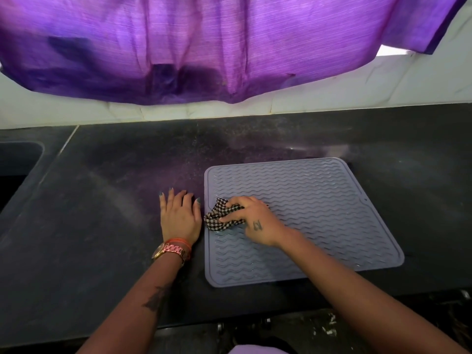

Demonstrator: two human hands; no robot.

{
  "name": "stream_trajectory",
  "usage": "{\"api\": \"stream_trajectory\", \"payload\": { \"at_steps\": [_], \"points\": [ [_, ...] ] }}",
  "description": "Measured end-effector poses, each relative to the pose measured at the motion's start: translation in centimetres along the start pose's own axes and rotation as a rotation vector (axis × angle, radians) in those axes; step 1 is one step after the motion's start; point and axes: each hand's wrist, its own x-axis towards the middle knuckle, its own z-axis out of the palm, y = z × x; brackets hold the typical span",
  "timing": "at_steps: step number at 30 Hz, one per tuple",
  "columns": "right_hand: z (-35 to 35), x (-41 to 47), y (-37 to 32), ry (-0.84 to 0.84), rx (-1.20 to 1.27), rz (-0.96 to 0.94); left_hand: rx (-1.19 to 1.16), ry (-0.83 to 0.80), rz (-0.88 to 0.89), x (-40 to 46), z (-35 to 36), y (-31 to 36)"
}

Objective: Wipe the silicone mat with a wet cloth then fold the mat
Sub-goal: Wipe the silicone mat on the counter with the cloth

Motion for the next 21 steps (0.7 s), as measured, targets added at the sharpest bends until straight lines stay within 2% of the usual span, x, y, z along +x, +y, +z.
{"api": "stream_trajectory", "payload": {
  "at_steps": [4,9,13,18,21],
  "points": [
    [1.8,-1.9,-0.2,0.092,-0.085,-0.055,-0.003,0.000,0.003,0.1,0.1,0.0],
    [0.8,-1.7,-1.1,0.040,-0.172,-0.070,-0.005,0.009,0.002,0.0,0.0,0.1],
    [2.5,-3.7,-1.2,0.070,-0.224,-0.072,-0.004,0.018,0.003,0.0,0.2,0.1],
    [1.1,-2.9,-1.8,0.007,-0.219,-0.060,0.002,0.012,0.006,0.0,0.1,0.0],
    [1.8,-4.3,-1.9,0.028,-0.189,-0.095,0.004,0.013,0.007,0.0,0.3,-0.1]
  ]
}}
